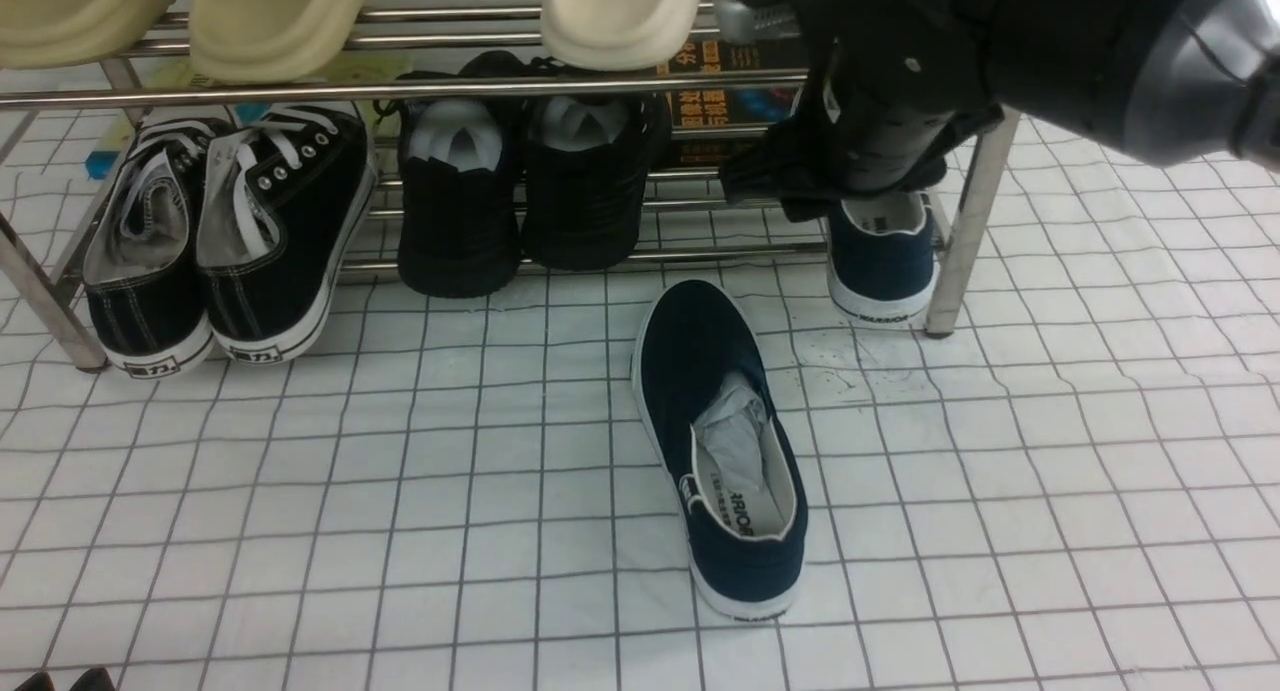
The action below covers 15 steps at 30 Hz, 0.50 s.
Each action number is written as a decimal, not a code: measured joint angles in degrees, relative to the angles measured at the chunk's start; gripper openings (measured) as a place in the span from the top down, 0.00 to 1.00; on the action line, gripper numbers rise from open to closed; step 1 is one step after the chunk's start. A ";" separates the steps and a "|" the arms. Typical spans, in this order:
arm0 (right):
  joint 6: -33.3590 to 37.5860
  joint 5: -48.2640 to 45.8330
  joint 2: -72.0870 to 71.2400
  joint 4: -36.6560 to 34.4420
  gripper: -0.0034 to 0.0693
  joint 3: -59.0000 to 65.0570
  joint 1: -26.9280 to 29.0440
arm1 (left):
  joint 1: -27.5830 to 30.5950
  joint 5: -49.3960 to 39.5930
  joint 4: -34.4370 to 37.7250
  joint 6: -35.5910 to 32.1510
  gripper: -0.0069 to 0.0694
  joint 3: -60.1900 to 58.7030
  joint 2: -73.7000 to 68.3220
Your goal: Take the shoes off the shelf with your hand from the white checkered tablecloth.
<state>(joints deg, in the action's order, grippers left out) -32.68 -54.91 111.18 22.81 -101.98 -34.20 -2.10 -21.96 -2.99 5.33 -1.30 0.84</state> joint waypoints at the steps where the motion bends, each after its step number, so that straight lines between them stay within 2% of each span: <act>1: 0.13 0.51 0.73 0.06 0.43 0.00 0.54 | 0.00 0.00 0.00 0.00 0.59 0.00 0.00; 8: 0.31 3.59 4.87 0.93 0.43 0.00 3.05 | 0.00 0.00 0.00 0.00 0.59 0.00 0.00; 11: 0.31 4.16 6.63 1.98 0.47 0.00 3.11 | 0.00 0.00 0.00 0.00 0.59 0.00 0.00; 13: 0.31 4.20 7.25 2.04 0.52 0.00 3.11 | 0.00 0.00 0.00 0.00 0.59 0.00 0.00; 15: 0.31 4.39 7.60 1.90 0.68 0.00 3.11 | 0.00 0.00 0.00 0.00 0.59 0.00 0.00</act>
<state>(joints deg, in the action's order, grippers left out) -32.37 -50.51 118.78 24.72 -101.98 -31.09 -2.10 -21.96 -2.99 5.33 -1.30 0.84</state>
